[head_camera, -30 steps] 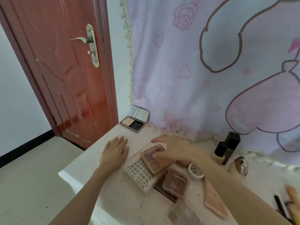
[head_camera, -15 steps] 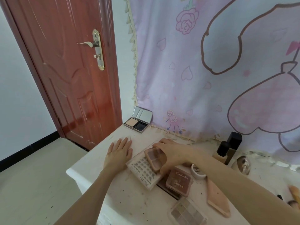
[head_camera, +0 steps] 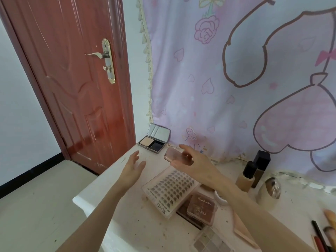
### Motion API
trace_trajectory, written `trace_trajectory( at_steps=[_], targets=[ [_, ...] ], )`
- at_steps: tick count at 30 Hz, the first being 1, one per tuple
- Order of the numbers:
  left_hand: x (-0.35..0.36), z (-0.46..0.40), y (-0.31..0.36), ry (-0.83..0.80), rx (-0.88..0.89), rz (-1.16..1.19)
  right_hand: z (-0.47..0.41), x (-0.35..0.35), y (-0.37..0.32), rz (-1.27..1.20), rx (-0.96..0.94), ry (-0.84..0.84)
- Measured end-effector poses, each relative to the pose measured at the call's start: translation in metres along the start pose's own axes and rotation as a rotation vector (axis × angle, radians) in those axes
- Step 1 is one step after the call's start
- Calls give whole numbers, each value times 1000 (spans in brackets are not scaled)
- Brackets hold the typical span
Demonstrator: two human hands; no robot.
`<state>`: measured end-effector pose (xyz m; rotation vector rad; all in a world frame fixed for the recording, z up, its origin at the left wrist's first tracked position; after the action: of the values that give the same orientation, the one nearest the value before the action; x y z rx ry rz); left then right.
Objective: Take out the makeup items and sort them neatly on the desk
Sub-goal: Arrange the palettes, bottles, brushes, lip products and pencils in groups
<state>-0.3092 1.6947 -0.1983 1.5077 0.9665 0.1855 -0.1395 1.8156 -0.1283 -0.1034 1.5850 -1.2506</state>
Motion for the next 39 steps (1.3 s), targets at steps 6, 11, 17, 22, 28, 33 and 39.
trace_trajectory(
  at_steps=[6, 11, 17, 22, 28, 33, 39],
  targets=[
    [18, 5, 103, -239, 264, 200, 6, -15, -1, -113, 47, 2],
    [31, 7, 124, -361, 331, 174, 12, -22, -2, -99, 32, 9],
    [27, 0, 109, -269, 227, 411, 9, -22, -2, -135, 18, -28],
    [20, -3, 109, -161, 226, 449, 3, -20, 1, -219, 17, -66],
    [19, 4, 120, -115, 317, 401, 2, -21, 5, -290, 11, -71],
    [19, 5, 126, -119, 348, 411, 6, -26, -2, -355, -12, -67],
    [19, 5, 124, -100, 328, 434, 12, -25, -4, -329, -47, -48]
  ],
)
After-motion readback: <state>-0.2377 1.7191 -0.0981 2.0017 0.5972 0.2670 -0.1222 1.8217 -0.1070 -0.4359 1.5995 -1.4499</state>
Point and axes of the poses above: each hand's wrist, its own z-axis away from the middle knuckle, its own x-axis out of the palm, y = z × x, the point moved 8 cm from there along -z, towards the middle knuckle, and after that the axes turned 14 degrees about x, right-handed, at the moved point
